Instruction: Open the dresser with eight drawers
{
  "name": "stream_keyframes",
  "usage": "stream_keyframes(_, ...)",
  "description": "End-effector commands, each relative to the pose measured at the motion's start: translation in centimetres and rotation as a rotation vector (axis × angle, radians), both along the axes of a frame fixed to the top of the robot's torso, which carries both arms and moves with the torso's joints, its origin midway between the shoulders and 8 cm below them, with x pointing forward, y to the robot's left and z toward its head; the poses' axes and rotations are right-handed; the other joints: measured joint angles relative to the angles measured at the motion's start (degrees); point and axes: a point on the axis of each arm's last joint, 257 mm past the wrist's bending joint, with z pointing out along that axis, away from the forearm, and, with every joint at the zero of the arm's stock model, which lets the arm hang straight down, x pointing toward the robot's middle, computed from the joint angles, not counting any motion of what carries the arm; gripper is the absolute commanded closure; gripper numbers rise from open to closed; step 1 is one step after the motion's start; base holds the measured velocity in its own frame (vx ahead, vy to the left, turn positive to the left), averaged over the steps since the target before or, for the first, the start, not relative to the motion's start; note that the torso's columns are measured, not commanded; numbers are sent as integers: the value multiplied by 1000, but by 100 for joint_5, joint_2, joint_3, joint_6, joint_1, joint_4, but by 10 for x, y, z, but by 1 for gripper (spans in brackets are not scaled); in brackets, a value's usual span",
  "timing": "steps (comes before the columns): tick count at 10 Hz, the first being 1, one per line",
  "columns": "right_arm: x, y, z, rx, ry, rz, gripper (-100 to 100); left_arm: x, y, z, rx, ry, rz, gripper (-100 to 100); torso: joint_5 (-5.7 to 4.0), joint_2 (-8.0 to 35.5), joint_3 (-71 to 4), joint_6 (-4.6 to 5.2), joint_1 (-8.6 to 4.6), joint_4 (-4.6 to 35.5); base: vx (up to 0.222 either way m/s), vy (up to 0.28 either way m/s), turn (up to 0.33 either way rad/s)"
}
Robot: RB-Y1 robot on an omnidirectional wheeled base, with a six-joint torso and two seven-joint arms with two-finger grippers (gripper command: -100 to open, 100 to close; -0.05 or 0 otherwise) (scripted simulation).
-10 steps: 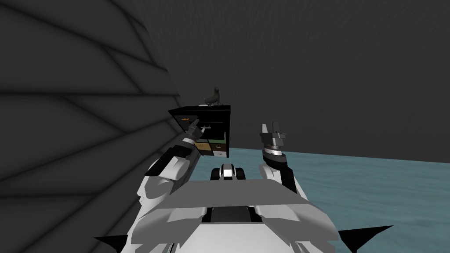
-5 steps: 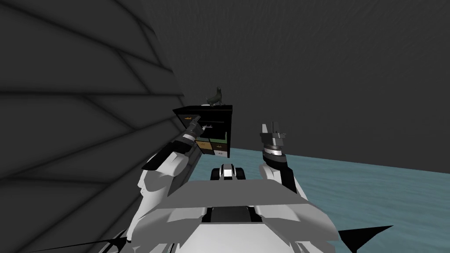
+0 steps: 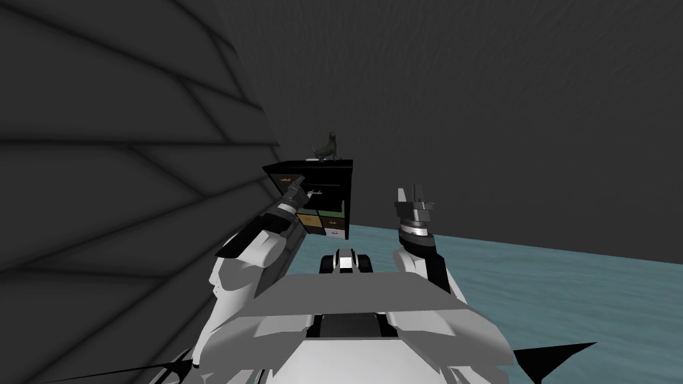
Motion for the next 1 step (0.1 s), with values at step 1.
stream_keyframes(1,0,0,0,0,0,0,0,0,0,0,0,0,0,0,0,-1,0,0,0,-1,0,0,0)
